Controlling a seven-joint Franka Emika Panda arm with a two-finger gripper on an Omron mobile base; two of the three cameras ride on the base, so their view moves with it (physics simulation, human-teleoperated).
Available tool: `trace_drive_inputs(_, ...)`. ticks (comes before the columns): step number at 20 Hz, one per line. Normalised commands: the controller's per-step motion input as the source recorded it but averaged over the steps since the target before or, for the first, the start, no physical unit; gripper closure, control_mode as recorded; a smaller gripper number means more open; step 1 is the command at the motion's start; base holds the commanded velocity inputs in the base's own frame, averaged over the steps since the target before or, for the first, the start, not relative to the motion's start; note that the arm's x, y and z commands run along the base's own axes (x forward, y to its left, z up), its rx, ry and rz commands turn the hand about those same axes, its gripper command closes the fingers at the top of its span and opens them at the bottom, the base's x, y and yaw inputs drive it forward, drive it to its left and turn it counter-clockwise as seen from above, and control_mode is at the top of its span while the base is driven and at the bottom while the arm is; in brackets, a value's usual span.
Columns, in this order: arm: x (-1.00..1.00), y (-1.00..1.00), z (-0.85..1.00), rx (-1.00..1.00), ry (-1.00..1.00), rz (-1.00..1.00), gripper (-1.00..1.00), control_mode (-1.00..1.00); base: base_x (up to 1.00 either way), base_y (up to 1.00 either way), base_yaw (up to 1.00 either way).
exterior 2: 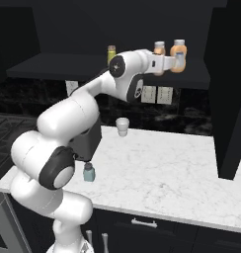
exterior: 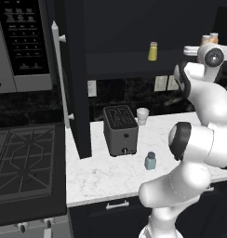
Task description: Put the shaker and condiment bottle from the counter next to their counterparts in the cabinet.
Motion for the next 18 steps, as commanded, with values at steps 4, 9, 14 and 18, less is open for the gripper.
trace_drive_inputs(4,0.19,-0.08,-0.1,0.0,0.0,0.0,1.0,-1.0,0.0,0.0,0.0)
trace_drive_inputs(9,0.16,-0.09,-0.1,0.0,0.0,0.0,1.0,-1.0,0.0,0.0,0.0)
trace_drive_inputs(14,0.12,-0.1,-0.13,0.0,0.0,0.0,1.0,-1.0,0.0,0.0,0.0)
trace_drive_inputs(18,0.01,-0.07,-0.19,0.0,0.0,0.0,-1.0,-1.0,0.0,0.0,0.0)
